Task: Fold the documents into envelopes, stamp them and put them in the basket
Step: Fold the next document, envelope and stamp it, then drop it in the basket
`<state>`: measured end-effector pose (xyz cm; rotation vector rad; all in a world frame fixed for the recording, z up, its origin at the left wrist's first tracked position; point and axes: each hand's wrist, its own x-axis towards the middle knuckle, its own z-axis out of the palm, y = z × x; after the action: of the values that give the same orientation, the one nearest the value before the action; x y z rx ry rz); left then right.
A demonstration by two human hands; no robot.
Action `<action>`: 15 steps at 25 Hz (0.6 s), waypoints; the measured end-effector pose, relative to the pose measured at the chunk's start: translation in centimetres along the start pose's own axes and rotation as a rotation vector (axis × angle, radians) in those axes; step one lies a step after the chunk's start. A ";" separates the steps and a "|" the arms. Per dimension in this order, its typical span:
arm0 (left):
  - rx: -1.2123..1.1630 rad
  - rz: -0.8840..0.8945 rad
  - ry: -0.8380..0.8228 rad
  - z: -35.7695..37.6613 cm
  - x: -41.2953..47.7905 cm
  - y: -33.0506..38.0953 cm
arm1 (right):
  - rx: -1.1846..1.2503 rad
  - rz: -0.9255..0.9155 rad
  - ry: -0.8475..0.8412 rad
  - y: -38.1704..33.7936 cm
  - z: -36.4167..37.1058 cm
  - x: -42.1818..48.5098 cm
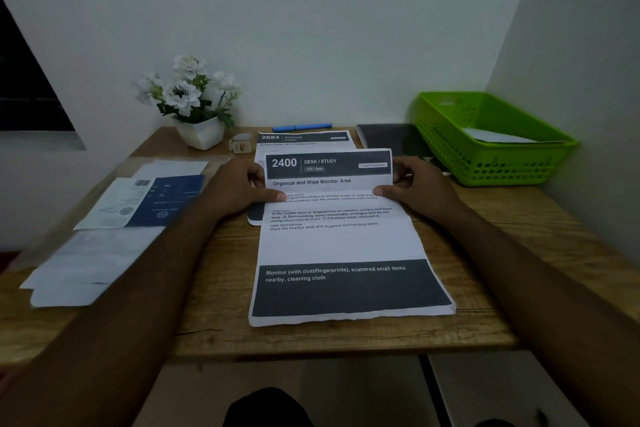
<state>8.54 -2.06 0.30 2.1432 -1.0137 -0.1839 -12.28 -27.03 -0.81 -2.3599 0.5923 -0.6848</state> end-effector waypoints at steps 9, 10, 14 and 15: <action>0.025 -0.005 0.007 -0.2 -0.2 0.2 | -0.034 -0.044 -0.036 0.1 -0.2 -0.3; 0.024 0.002 0.010 -0.4 -0.3 0.1 | -0.030 -0.049 -0.030 0.2 -0.3 -0.3; 0.019 0.033 -0.010 -0.8 -0.3 -0.1 | -0.022 -0.079 -0.063 0.6 -0.4 -0.2; 0.021 0.038 -0.020 -0.9 -0.3 -0.1 | -0.022 -0.097 -0.088 0.5 -0.5 -0.3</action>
<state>8.76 -1.30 0.86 2.1434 -1.0710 -0.1774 -12.90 -27.46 -0.87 -2.4385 0.4517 -0.6161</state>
